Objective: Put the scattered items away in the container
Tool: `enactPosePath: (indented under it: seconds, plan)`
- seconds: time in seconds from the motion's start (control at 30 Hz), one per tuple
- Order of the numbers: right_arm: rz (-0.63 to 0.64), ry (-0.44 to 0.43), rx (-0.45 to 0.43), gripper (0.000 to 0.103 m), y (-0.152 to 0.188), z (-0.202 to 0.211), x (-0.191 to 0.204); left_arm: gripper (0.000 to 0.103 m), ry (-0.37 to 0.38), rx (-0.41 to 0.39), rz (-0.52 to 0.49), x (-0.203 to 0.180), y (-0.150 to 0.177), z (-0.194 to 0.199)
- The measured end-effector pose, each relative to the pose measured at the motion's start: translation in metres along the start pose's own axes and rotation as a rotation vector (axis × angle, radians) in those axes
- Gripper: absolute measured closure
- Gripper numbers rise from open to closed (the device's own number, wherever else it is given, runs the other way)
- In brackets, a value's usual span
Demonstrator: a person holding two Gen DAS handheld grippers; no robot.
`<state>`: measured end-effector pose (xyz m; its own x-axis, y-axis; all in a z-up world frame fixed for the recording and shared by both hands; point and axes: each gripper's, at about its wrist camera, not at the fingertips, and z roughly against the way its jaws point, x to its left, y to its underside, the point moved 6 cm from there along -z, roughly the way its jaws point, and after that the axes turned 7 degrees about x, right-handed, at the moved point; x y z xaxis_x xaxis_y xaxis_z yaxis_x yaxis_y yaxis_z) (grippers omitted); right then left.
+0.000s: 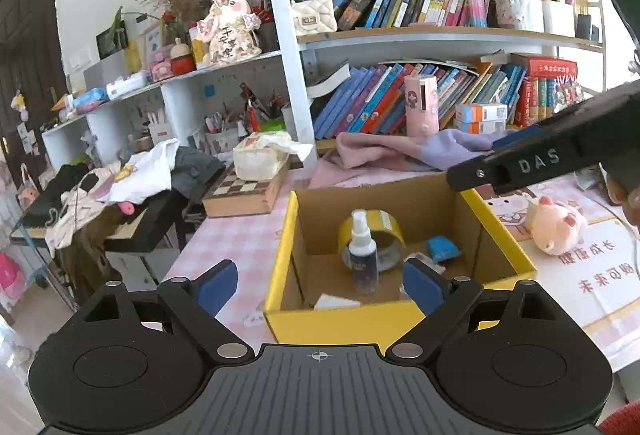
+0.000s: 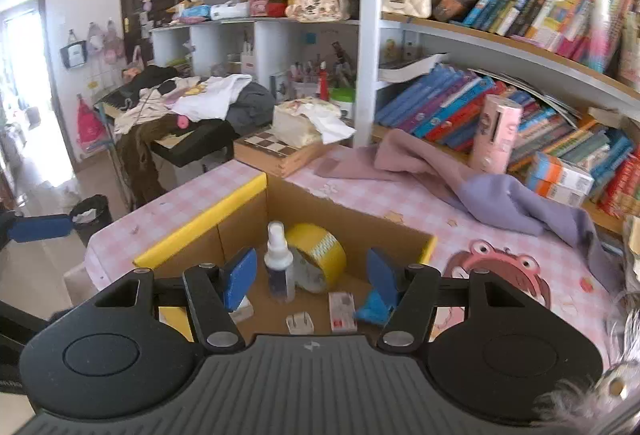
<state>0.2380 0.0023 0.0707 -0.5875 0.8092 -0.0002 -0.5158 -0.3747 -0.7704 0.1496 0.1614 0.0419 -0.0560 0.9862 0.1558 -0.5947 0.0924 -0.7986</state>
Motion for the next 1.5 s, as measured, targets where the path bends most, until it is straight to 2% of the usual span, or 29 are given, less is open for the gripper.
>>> enactPosePath:
  seconds: [0.33,0.67,0.87,1.13,1.5]
  plan:
    - [-0.043,0.095,0.002,0.041,0.057,0.036,0.009,0.011,-0.008,0.013,0.02,0.001,0.035,0.028]
    - [-0.06,0.142,0.049,0.04,0.11,0.052,0.019,0.011,0.021,0.066,0.045,-0.003,0.065,0.037]
    - [-0.056,0.186,0.058,0.035,0.137,0.061,0.027,0.01,0.046,0.081,0.039,-0.015,0.081,0.041]
    - [-0.038,0.204,0.099,0.032,0.167,0.07,0.037,0.01,0.082,0.127,0.014,-0.031,0.097,0.038]
    - [-0.064,0.217,0.11,0.027,0.181,0.078,0.035,0.005,0.12,0.118,-0.067,-0.051,0.1,0.043]
